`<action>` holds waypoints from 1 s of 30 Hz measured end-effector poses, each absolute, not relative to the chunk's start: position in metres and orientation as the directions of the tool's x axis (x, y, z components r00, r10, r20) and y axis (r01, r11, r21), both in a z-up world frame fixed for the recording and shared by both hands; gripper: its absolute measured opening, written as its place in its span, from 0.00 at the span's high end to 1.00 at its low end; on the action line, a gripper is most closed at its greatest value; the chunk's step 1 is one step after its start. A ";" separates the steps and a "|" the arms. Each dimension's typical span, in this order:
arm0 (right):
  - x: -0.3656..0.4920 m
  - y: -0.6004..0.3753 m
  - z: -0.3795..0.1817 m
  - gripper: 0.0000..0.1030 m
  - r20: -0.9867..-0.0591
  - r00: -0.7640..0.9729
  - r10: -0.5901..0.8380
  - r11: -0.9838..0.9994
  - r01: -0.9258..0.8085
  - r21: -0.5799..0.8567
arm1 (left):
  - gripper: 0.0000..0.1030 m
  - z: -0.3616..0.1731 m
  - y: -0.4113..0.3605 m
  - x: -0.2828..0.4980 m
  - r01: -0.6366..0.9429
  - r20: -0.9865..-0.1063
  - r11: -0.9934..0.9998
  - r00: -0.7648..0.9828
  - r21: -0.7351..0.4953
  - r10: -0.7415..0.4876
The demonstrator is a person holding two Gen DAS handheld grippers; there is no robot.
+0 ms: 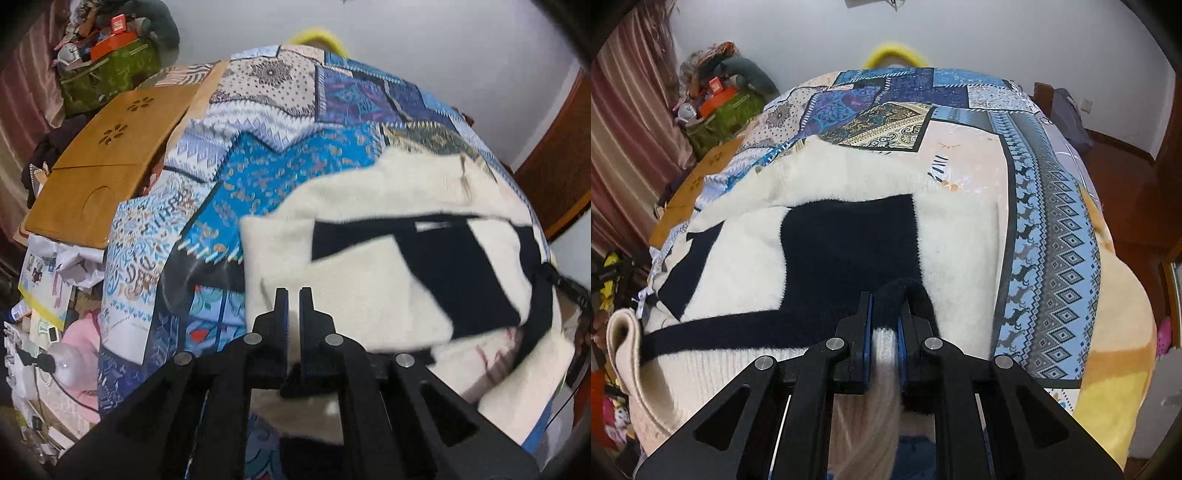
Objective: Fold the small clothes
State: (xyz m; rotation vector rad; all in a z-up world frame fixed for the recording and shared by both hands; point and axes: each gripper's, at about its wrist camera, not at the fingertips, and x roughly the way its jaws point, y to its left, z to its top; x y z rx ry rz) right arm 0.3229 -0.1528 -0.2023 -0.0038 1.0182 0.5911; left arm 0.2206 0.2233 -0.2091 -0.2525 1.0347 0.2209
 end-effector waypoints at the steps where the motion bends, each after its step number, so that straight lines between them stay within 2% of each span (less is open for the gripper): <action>1: 0.322 -0.155 -0.200 0.89 -0.798 0.382 0.466 0.844 -0.462 0.271 | 0.88 -0.207 0.222 0.216 -0.293 -0.868 0.952 0.492 -0.088 0.071; 3: 0.319 -0.162 -0.193 0.87 -0.793 0.380 0.476 0.843 -0.454 0.289 | 0.70 -0.202 0.221 0.205 -0.289 -0.864 0.955 0.495 -0.065 0.091; 4: 0.318 -0.165 -0.190 0.83 -0.790 0.382 0.479 0.843 -0.450 0.294 | 0.55 -0.198 0.221 0.197 -0.291 -0.859 0.955 0.502 -0.053 0.105; 5: 0.317 -0.167 -0.186 0.77 -0.787 0.388 0.480 0.845 -0.447 0.294 | 0.45 -0.193 0.221 0.189 -0.294 -0.850 0.955 0.514 -0.047 0.117; 7: 0.310 -0.173 -0.174 0.70 -0.775 0.412 0.478 0.846 -0.453 0.281 | 0.40 -0.186 0.222 0.175 -0.303 -0.840 0.952 0.527 -0.041 0.132; 14: 0.285 -0.198 -0.153 0.65 -0.750 0.466 0.470 0.856 -0.448 0.259 | 0.33 -0.191 0.220 0.124 -0.320 -0.852 0.947 0.494 0.005 0.171; 21: 0.262 -0.220 -0.161 0.62 -0.775 0.463 0.431 0.878 -0.415 0.241 | 0.25 -0.214 0.202 0.095 -0.294 -0.881 0.956 0.449 0.014 0.151; 27: 0.249 -0.228 -0.178 0.61 -0.802 0.423 0.420 0.884 -0.391 0.257 | 0.24 -0.226 0.159 0.098 -0.189 -0.889 0.980 0.435 0.067 0.145; 30: 0.243 -0.226 -0.183 0.61 -0.807 0.407 0.428 0.879 -0.395 0.267 | 0.19 -0.220 0.140 0.104 -0.139 -0.866 0.983 0.469 0.120 0.172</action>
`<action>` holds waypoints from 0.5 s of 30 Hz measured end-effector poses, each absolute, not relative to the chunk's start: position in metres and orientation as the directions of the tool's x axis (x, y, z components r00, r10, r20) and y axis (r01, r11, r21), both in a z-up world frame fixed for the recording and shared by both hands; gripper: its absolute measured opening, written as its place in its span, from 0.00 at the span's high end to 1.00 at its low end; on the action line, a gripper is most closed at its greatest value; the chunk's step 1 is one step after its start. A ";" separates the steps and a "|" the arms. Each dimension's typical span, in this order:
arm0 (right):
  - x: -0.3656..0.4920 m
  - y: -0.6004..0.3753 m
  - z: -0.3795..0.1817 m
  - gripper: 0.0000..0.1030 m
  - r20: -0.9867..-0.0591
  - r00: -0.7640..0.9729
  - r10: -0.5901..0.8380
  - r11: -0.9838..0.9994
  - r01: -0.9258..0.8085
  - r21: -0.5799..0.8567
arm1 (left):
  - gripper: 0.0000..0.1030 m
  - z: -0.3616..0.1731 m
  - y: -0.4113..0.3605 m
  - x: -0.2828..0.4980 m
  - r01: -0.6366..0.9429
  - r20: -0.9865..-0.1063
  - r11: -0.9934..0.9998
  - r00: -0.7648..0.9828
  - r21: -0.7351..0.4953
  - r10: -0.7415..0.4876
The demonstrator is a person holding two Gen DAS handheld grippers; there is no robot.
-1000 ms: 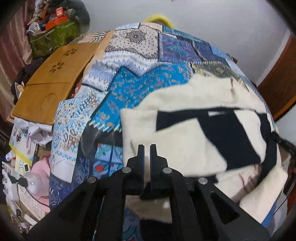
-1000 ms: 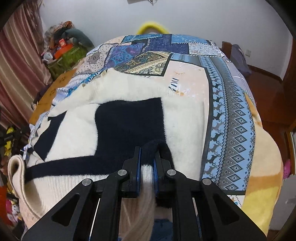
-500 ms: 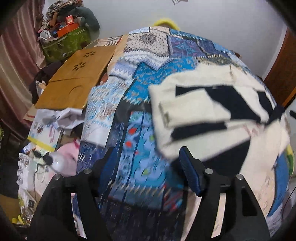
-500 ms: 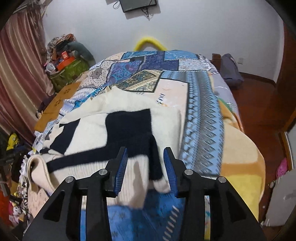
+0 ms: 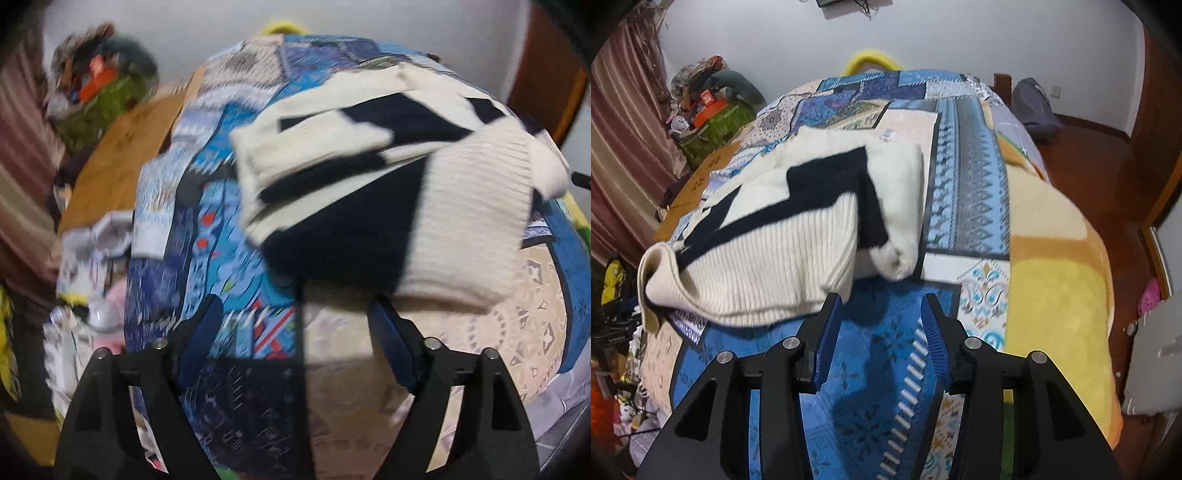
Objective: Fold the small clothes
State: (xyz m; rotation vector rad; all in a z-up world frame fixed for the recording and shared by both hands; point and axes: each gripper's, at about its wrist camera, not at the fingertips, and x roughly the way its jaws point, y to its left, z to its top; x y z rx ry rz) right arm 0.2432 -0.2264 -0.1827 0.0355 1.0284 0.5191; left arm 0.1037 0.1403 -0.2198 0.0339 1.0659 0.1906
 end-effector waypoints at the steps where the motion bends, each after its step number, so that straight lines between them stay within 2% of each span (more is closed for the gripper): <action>1: 0.242 -0.225 -0.184 0.61 -0.809 0.402 0.430 0.877 -0.398 0.268 | 0.18 -0.217 0.136 0.108 -0.129 -0.861 0.984 0.480 0.124 0.171; 5: 0.240 -0.221 -0.187 0.61 -0.811 0.392 0.435 0.872 -0.408 0.270 | 0.18 -0.206 0.132 0.129 -0.125 -0.846 0.984 0.504 0.130 0.176; 11: 0.246 -0.217 -0.190 0.60 -0.810 0.400 0.429 0.874 -0.410 0.261 | 0.19 -0.189 0.149 0.165 -0.164 -0.834 0.986 0.539 0.030 0.115; 15: 0.250 -0.224 -0.189 0.60 -0.809 0.410 0.421 0.880 -0.401 0.255 | 0.22 -0.192 0.157 0.189 -0.182 -0.843 0.983 0.526 0.017 0.113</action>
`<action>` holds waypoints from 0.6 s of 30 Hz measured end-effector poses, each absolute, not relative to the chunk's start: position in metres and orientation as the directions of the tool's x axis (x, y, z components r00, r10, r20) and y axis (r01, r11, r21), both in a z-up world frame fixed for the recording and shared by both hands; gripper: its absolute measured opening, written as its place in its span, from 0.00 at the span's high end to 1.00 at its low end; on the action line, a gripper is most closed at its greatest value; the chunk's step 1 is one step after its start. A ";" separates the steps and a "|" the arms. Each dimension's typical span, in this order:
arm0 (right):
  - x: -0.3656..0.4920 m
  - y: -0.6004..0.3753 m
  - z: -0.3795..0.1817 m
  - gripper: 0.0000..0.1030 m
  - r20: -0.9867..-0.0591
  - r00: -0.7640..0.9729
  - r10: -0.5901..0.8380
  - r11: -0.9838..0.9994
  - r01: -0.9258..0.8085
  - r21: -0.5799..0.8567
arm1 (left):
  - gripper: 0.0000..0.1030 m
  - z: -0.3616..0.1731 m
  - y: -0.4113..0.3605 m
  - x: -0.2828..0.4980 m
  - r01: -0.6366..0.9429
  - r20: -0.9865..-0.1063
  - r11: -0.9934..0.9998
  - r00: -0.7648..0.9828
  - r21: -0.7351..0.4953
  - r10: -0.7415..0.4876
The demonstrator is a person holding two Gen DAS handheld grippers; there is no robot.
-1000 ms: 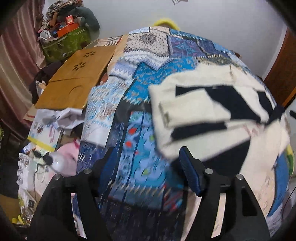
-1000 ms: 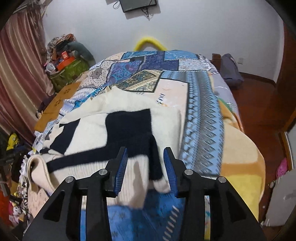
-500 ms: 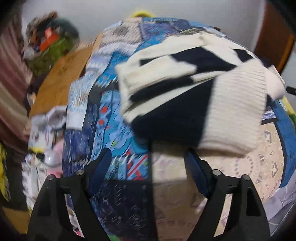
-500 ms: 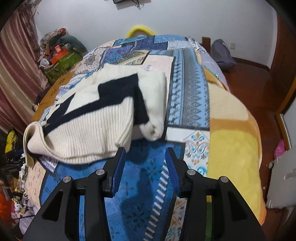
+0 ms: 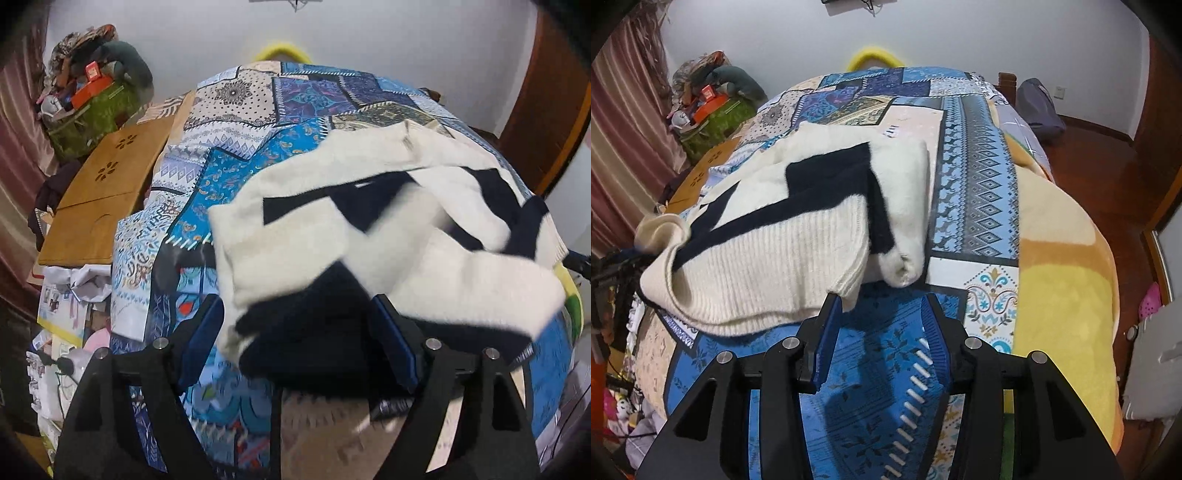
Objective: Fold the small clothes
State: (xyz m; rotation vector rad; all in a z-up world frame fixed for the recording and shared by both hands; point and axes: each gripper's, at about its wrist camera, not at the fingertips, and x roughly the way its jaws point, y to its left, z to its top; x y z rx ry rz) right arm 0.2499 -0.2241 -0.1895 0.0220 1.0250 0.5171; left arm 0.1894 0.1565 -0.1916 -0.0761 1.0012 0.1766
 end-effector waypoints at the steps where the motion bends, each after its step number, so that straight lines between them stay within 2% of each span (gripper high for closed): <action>1: 0.251 -0.226 -0.189 0.60 -0.809 0.414 0.418 0.883 -0.396 0.253 | 0.23 -0.194 0.159 0.195 -0.190 -0.848 0.982 0.518 0.019 0.117; 6: 0.258 -0.241 -0.191 0.60 -0.812 0.423 0.401 0.894 -0.376 0.245 | 0.24 -0.204 0.164 0.207 -0.150 -0.865 0.986 0.501 -0.074 0.011; 12: 0.268 -0.241 -0.202 0.60 -0.840 0.409 0.357 0.898 -0.397 0.188 | 0.24 -0.211 0.145 0.224 -0.090 -0.871 0.992 0.489 -0.088 -0.033; 15: 0.272 -0.236 -0.207 0.60 -0.845 0.391 0.363 0.891 -0.411 0.193 | 0.37 -0.213 0.135 0.235 -0.060 -0.873 0.994 0.486 -0.091 -0.051; 18: 0.272 -0.226 -0.208 0.60 -0.843 0.383 0.378 0.876 -0.443 0.192 | 0.56 -0.212 0.128 0.243 -0.045 -0.869 0.996 0.492 -0.076 -0.045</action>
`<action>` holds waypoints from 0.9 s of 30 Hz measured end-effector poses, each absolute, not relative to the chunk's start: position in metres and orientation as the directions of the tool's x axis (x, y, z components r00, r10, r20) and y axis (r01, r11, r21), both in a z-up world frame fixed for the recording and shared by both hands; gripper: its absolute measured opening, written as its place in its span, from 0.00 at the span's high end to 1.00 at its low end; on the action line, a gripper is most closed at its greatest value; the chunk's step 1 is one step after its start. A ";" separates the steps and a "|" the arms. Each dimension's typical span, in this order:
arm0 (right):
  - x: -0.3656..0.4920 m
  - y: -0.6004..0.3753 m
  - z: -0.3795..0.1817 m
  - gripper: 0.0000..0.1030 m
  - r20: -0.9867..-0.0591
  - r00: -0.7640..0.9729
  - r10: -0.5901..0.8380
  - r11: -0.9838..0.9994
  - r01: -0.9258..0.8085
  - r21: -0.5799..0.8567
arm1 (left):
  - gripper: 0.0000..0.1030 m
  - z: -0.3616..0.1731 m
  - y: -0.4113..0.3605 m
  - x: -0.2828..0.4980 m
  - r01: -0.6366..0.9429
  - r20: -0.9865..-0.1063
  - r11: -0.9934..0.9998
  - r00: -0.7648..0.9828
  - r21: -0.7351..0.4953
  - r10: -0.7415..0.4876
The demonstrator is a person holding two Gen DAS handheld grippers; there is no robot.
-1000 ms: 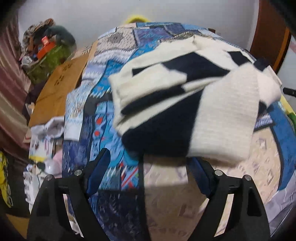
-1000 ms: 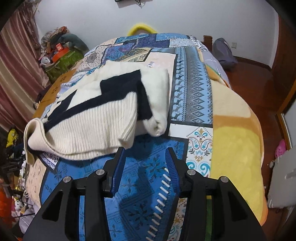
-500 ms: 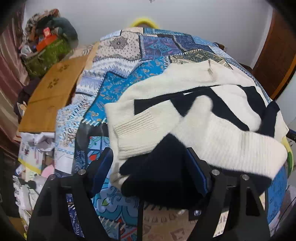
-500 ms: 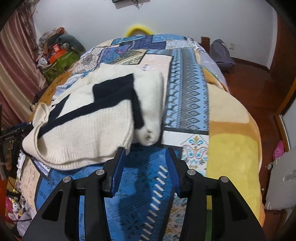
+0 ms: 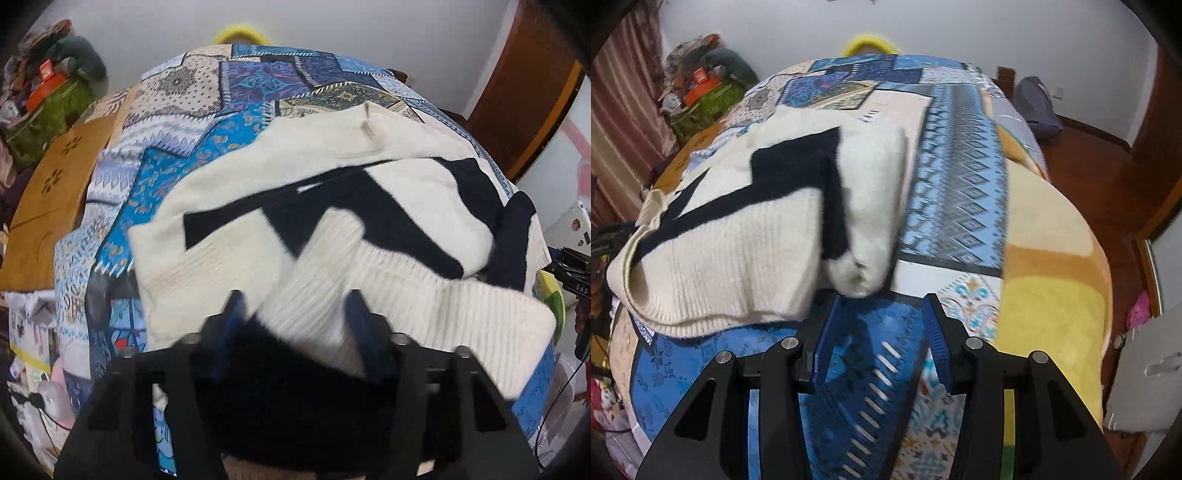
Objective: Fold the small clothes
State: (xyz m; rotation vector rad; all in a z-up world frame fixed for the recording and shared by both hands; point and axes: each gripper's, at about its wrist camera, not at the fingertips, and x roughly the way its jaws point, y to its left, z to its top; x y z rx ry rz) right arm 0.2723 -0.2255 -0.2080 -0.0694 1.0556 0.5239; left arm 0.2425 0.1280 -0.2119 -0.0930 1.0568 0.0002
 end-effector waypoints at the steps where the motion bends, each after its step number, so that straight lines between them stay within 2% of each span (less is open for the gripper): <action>1: 0.273 -0.220 -0.207 0.60 -0.842 0.377 0.387 0.865 -0.464 0.189 | 0.70 -0.210 0.128 0.245 -0.044 -0.866 0.996 0.497 -0.074 -0.042; 2: 0.272 -0.215 -0.207 0.60 -0.841 0.374 0.391 0.856 -0.483 0.184 | 0.86 -0.209 0.129 0.247 -0.048 -0.866 0.996 0.499 -0.074 -0.040; 3: 0.272 -0.209 -0.205 0.60 -0.841 0.371 0.394 0.845 -0.505 0.172 | 0.90 -0.208 0.131 0.249 -0.056 -0.867 0.995 0.497 -0.080 -0.042; 5: 0.274 -0.199 -0.201 0.59 -0.838 0.374 0.397 0.831 -0.534 0.155 | 0.93 -0.204 0.137 0.250 -0.073 -0.860 0.994 0.509 -0.084 -0.035; 12: 0.294 -0.173 -0.182 0.56 -0.810 0.391 0.438 0.787 -0.602 0.135 | 0.93 -0.185 0.183 0.249 -0.198 -0.823 0.977 0.566 -0.078 0.049; 17: 0.320 -0.154 -0.179 0.56 -0.798 0.382 0.467 0.772 -0.616 0.157 | 0.94 -0.203 0.216 0.254 -0.271 -0.851 0.958 0.522 -0.097 0.061; 27: 0.361 -0.122 -0.190 0.56 -0.798 0.360 0.483 0.765 -0.617 0.185 | 0.93 -0.241 0.216 0.254 -0.260 -0.884 0.959 0.466 -0.109 0.026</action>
